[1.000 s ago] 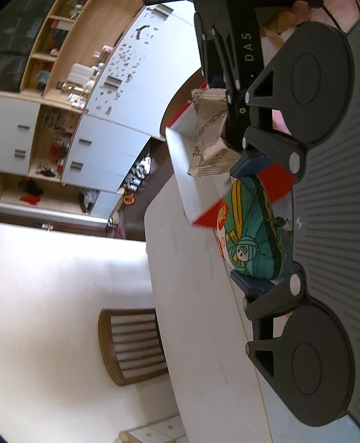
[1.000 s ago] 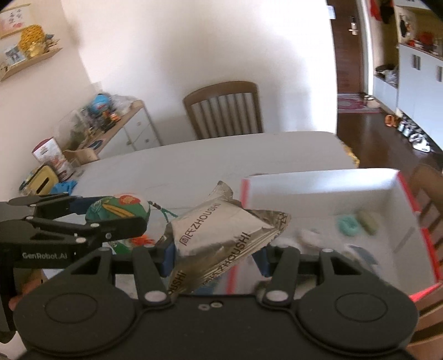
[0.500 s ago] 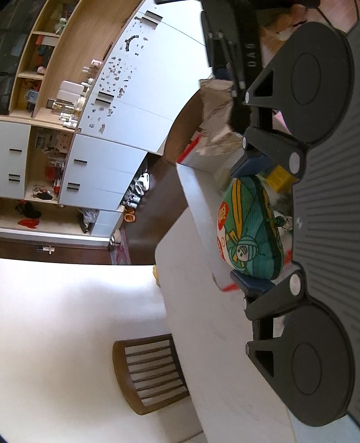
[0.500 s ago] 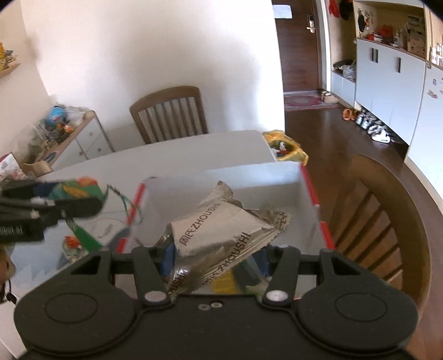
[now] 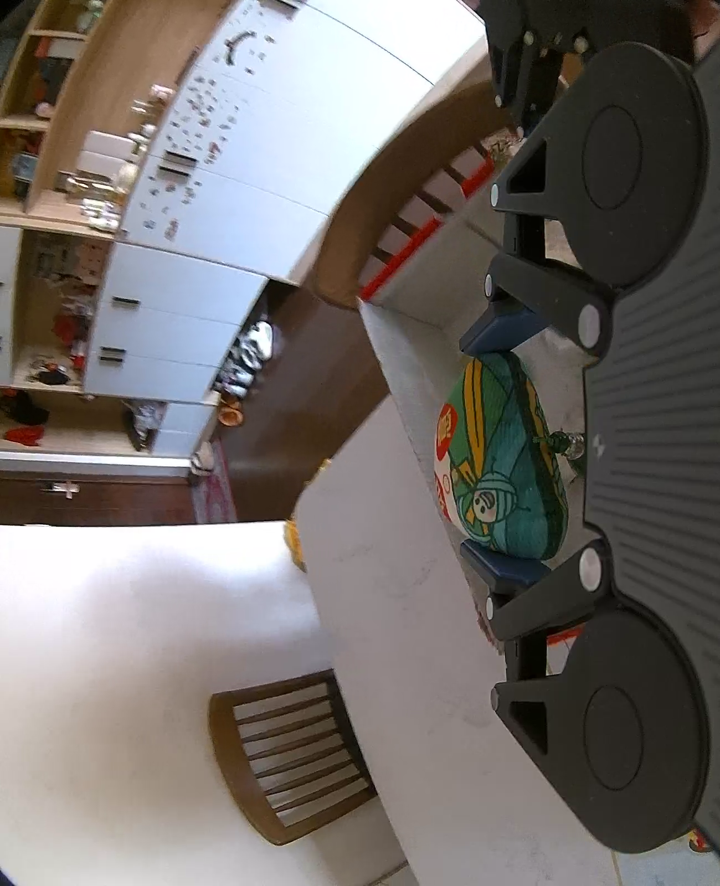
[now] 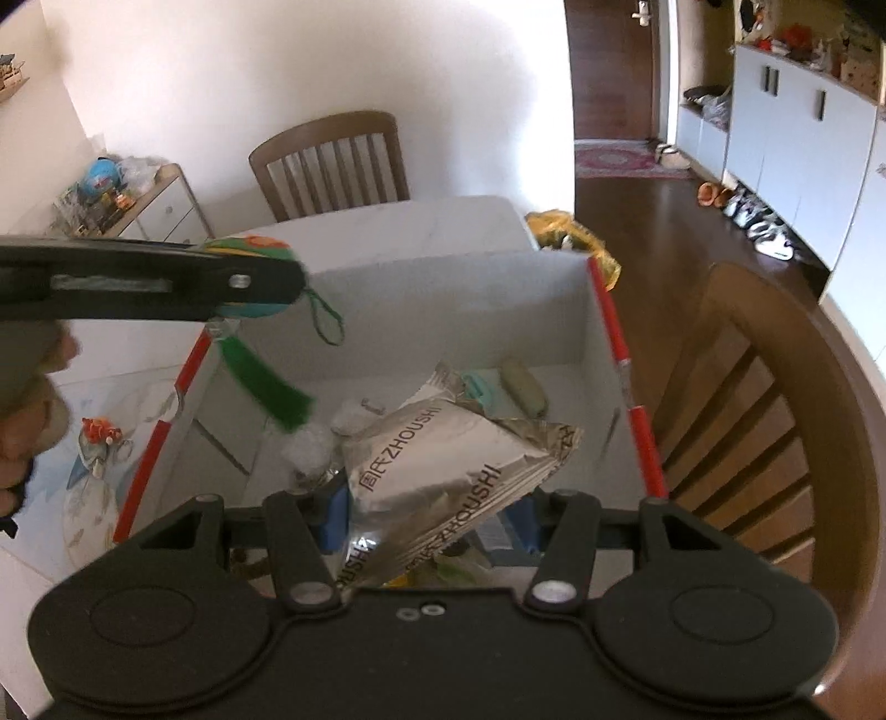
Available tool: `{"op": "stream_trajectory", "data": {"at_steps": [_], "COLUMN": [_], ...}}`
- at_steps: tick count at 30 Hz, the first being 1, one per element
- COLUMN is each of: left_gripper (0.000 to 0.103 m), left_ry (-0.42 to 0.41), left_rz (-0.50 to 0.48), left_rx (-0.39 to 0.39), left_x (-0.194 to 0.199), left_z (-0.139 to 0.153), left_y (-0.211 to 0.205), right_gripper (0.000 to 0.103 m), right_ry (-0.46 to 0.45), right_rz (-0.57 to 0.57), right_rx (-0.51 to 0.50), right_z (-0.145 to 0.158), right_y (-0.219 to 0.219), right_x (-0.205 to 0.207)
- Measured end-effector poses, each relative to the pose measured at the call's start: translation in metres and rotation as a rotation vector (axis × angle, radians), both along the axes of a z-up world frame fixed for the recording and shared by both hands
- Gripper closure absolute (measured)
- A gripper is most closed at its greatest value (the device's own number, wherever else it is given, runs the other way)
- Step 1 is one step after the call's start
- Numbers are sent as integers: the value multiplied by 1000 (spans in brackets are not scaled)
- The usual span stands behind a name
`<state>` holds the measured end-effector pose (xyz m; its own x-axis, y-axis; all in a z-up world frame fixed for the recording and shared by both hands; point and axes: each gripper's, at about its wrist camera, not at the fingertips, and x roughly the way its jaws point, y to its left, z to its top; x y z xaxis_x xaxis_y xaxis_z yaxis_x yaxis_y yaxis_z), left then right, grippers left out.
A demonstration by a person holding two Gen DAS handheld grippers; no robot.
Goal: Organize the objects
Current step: 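Carry the teal pouch and foil packet over the red box, then open both tools to drop the pouch and foil packet into the box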
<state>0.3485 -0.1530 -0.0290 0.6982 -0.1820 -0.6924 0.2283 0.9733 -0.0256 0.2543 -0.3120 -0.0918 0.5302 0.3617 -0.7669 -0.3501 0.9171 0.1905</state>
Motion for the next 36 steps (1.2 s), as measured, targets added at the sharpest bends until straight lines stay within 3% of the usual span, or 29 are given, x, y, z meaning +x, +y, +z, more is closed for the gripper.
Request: {"op": "stream_trajectory", "data": {"at_steps": [13, 24, 29, 31, 36], "left_gripper": [31, 31, 30, 30, 29], "left_ry": [107, 193, 231, 245, 257], "left_rz": [-10, -18, -17, -17, -10], "left_rx": [78, 109, 118, 118, 123], "left_x": [37, 55, 58, 58, 59], "left_z": [-42, -77, -89, -93, -96], "left_y": [-23, -35, -38, -38, -38], "right_gripper": [49, 47, 39, 31, 28], "right_ry": [45, 78, 85, 88, 89], "right_rz": [118, 143, 144, 147, 142], "right_rx": [-4, -49, -40, -30, -9], "right_z": [-19, -29, -25, -21, -13], "right_y": [21, 27, 22, 19, 10], "right_x": [13, 11, 9, 9, 9]}}
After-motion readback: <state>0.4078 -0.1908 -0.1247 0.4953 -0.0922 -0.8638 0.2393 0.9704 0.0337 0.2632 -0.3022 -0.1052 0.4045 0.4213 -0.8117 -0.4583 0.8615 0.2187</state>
